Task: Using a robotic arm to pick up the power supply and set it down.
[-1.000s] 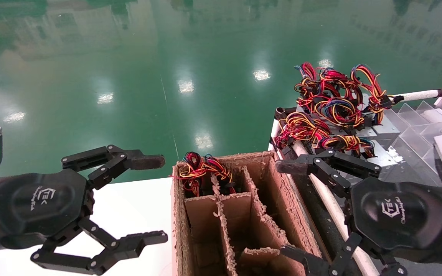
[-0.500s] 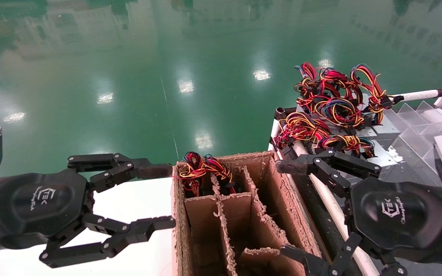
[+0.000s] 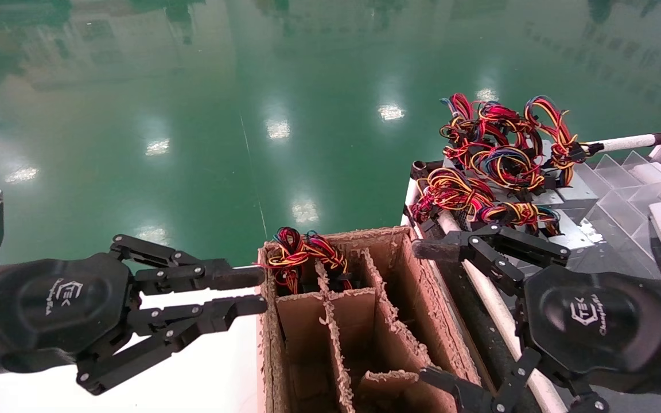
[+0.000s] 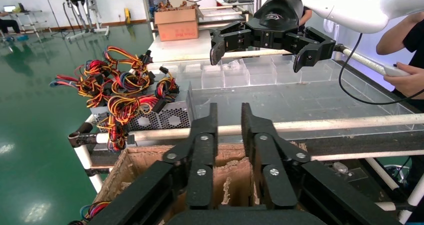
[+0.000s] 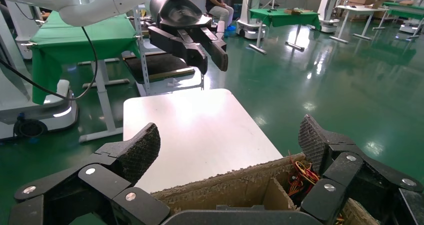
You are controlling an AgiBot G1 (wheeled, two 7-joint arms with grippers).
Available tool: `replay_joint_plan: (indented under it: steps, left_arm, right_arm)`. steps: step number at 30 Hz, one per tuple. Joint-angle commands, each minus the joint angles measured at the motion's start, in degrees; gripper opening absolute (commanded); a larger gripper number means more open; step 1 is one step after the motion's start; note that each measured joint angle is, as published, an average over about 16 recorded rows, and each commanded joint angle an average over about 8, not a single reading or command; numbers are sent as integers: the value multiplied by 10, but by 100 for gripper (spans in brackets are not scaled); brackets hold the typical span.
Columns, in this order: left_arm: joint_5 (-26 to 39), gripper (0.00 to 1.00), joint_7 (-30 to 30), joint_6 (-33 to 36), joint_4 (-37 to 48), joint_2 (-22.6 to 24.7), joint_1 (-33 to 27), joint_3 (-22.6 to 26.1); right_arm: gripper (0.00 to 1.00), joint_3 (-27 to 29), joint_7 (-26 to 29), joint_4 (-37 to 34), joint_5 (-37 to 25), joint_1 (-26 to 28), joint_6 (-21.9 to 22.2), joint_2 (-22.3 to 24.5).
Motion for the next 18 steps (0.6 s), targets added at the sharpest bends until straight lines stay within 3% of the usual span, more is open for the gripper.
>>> replay_joint_plan:
  steps: [1,11,12,18]
  left_arm:
    - [0,0,0,0,0,0,0,0]
    - [0,0,0,0,0,0,0,0]
    - [0,6,0,0,0,0,0,0]
    - [0,81,0,0,0,0,0,0]
  right_arm:
    - [100,0,0,0,0,0,0,0]
    - [100,0,0,0,0,0,0,0]
    - [100,0,0,0,0,0,0,0]
    - [100,0,0,0,0,0,0,0]
